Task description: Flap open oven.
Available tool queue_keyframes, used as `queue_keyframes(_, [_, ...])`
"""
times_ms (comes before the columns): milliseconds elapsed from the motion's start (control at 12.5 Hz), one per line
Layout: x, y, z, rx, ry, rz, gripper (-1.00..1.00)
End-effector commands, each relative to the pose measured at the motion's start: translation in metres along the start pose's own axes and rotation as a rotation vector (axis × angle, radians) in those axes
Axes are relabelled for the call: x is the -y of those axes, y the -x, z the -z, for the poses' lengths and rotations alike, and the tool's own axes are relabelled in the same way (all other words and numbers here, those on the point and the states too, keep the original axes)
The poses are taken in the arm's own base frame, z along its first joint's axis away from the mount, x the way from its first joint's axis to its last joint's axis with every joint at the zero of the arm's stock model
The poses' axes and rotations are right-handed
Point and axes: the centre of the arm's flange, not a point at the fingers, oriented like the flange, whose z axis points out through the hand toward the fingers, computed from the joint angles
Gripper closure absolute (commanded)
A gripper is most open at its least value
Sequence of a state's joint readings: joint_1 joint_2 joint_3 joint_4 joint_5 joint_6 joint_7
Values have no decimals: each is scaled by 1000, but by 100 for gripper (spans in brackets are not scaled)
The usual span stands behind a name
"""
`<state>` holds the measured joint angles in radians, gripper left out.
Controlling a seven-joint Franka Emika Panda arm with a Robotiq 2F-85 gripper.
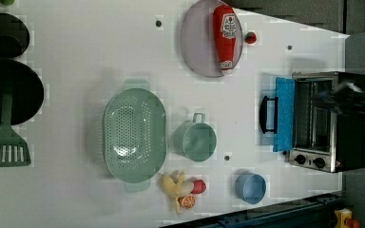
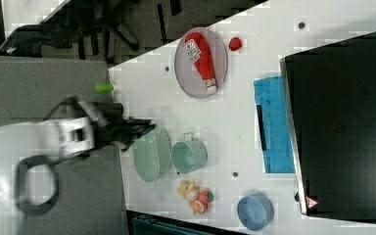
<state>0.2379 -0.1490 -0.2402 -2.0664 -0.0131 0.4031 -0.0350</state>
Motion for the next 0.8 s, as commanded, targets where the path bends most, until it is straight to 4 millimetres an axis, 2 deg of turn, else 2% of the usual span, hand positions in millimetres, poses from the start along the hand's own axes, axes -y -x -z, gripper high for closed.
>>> queue_keyframes(80, [-23, -15, 26, 41, 32, -99, 65])
queue_keyframes(240, [-29, -12, 71, 9, -4, -96, 65])
queue_keyframes(320, [-34, -11, 85, -4, -4, -97, 65])
queue_keyframes(560, [-47, -2, 106, 28, 36, -211, 65])
queue_keyframes(800, [-54, 3, 108, 67, 80, -251, 65])
